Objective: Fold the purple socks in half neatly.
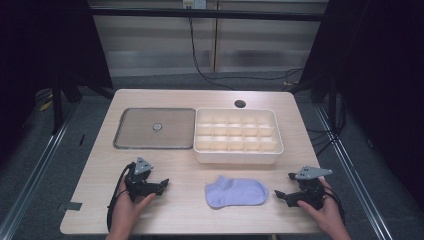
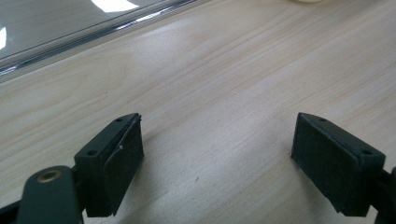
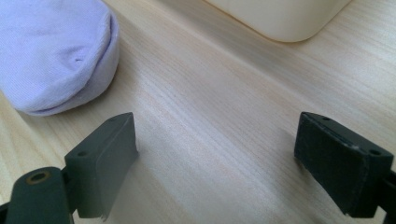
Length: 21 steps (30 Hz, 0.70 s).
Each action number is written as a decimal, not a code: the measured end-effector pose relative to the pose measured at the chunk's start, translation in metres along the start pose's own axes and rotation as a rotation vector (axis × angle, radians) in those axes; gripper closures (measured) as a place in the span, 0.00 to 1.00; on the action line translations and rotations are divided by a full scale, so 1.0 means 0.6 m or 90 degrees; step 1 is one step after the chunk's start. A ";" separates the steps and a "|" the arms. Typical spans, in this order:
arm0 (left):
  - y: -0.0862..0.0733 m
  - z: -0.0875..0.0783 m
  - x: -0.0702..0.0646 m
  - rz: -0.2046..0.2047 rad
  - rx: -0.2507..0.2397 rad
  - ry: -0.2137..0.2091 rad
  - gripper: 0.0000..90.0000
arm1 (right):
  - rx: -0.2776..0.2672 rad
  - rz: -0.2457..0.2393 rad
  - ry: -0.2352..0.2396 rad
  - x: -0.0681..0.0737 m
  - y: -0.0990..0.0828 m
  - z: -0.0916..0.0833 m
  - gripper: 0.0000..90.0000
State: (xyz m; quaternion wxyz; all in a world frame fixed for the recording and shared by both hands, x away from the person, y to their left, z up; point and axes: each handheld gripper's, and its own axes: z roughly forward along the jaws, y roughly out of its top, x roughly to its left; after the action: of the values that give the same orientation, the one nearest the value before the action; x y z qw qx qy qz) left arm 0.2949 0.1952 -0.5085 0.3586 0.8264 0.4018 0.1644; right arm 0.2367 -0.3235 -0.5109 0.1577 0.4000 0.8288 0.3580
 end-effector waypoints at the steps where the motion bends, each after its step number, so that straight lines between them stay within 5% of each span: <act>1: 0.000 0.000 0.000 0.000 0.000 0.000 0.18 | 0.000 0.000 0.000 0.000 0.000 0.000 0.14; 21: 0.004 0.004 0.000 0.003 0.003 -0.002 0.16 | -0.001 -0.004 0.005 0.003 -0.003 -0.003 0.14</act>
State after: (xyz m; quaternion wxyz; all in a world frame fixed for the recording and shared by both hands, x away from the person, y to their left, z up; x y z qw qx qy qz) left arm 0.2976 0.1928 -0.5084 0.3568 0.8286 0.3996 0.1626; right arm 0.2333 -0.3237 -0.5107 0.1562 0.3961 0.8302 0.3598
